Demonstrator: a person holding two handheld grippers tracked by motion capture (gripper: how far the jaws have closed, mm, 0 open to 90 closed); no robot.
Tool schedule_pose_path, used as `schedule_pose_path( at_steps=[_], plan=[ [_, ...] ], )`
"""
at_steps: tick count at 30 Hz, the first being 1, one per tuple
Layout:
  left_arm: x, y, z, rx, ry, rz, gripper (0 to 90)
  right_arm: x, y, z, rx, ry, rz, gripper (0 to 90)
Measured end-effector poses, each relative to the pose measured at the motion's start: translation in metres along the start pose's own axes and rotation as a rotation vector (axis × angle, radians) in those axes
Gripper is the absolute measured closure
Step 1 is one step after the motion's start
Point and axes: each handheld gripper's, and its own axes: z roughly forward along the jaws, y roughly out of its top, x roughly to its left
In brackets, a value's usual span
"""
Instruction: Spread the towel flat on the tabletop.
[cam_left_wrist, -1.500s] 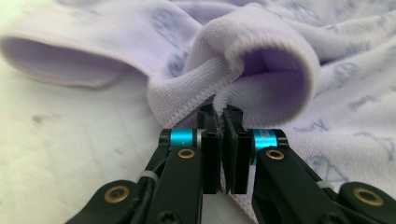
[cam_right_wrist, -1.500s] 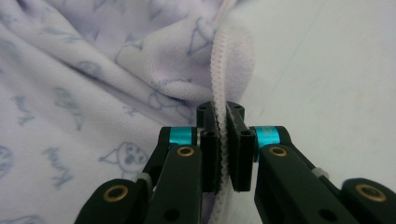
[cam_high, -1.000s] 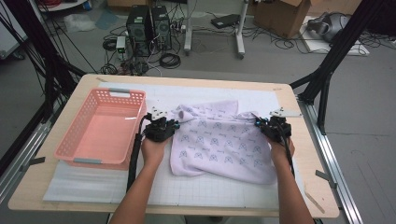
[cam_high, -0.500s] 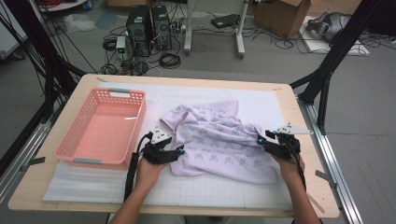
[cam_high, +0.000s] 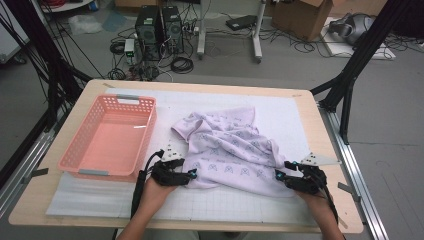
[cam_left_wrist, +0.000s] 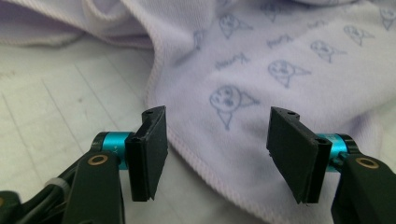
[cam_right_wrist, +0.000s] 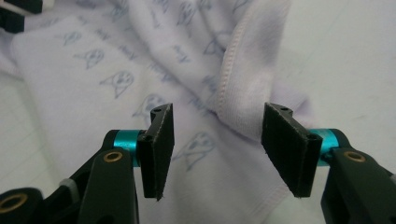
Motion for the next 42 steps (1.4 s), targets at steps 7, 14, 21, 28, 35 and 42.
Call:
schedule_pose_path(
  at_steps=[7,14,21,28,35,42],
  plan=[
    [-0.001,-0.002,-0.004,0.01,-0.009,0.04,84.6,0.007,0.001,0.016,0.096,-0.011,-0.043,83.3],
    [0.012,0.009,-0.005,-0.043,0.051,-0.022,85.3,0.001,0.019,0.023,0.023,-0.063,-0.055,86.6],
    [0.023,0.016,0.003,-0.085,0.115,-0.061,85.2,-0.013,0.045,0.043,-0.031,-0.159,-0.025,86.6],
    [0.026,0.015,0.008,-0.096,0.133,-0.12,67.8,-0.019,0.053,0.06,-0.026,-0.199,0.017,80.3],
    [0.017,0.009,-0.008,-0.112,0.066,-0.078,46.0,-0.02,0.044,0.027,-0.111,-0.182,0.052,65.6],
    [0.008,0.001,-0.023,-0.108,0.058,-0.014,43.6,-0.018,0.022,-0.012,-0.154,-0.218,0.042,64.5]
  ],
)
